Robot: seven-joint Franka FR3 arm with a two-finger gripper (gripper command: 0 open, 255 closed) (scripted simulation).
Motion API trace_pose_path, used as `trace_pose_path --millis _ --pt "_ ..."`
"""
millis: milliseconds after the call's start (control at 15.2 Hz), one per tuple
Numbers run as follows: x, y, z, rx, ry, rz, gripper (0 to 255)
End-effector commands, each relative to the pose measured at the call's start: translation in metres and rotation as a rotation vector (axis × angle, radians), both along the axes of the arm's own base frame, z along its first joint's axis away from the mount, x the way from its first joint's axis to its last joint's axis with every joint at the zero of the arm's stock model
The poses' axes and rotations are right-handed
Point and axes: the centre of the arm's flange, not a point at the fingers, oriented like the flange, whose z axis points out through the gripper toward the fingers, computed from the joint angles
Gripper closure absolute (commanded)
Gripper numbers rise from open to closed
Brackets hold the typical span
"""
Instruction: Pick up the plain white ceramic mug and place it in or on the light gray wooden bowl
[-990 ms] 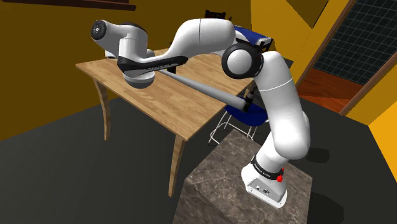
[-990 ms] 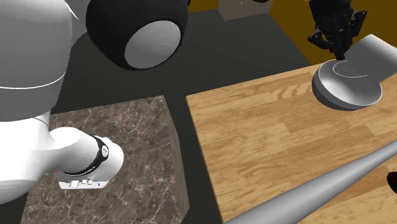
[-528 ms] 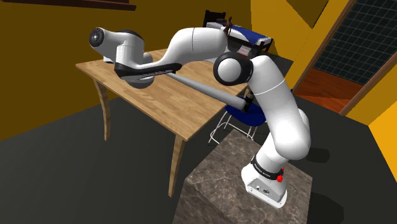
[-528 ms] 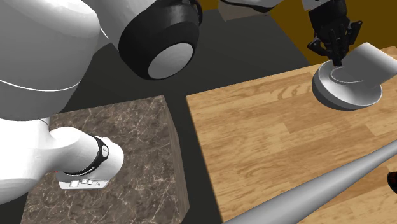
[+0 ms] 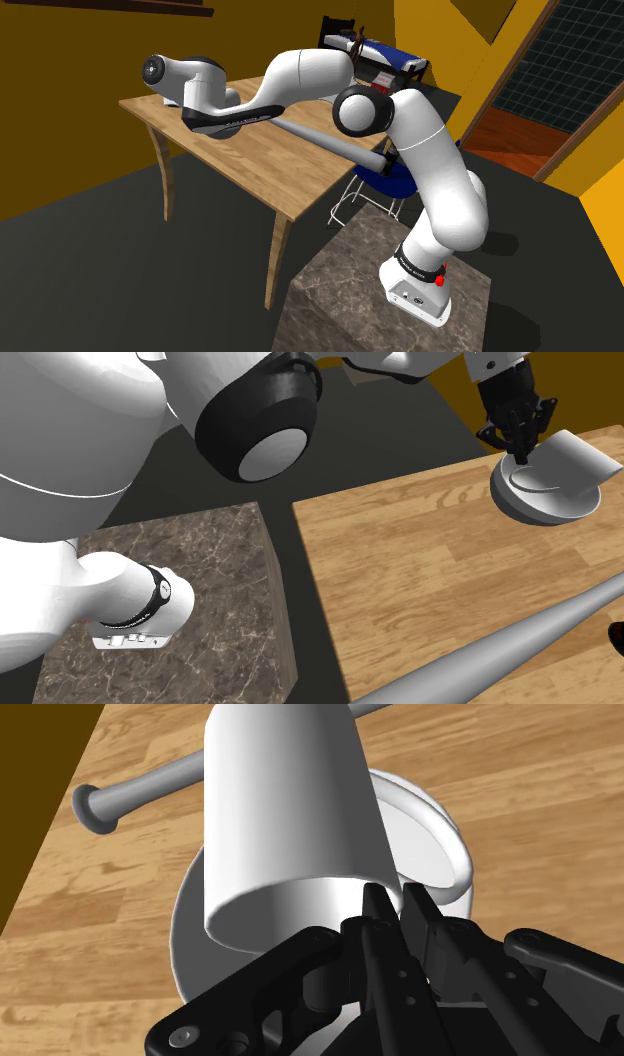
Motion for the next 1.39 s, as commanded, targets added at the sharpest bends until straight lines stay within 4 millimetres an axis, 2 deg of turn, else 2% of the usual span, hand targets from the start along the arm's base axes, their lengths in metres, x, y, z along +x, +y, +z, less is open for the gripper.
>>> trace_pose_path --millis 0,132,198,528,792,1320 --pt "0.0 0.0 0.0 0.0 0.0 0.0 255" --pt "0.0 0.0 0.0 0.0 0.0 0.0 255" --pt "0.0 0.0 0.0 0.0 0.0 0.0 0" --pt "0.0 0.0 0.0 0.0 0.0 0.0 0" --pt "-0.015 0.037 0.03 0.0 0.0 0.0 0" --pt "-0.015 0.037 0.03 0.0 0.0 0.0 0"
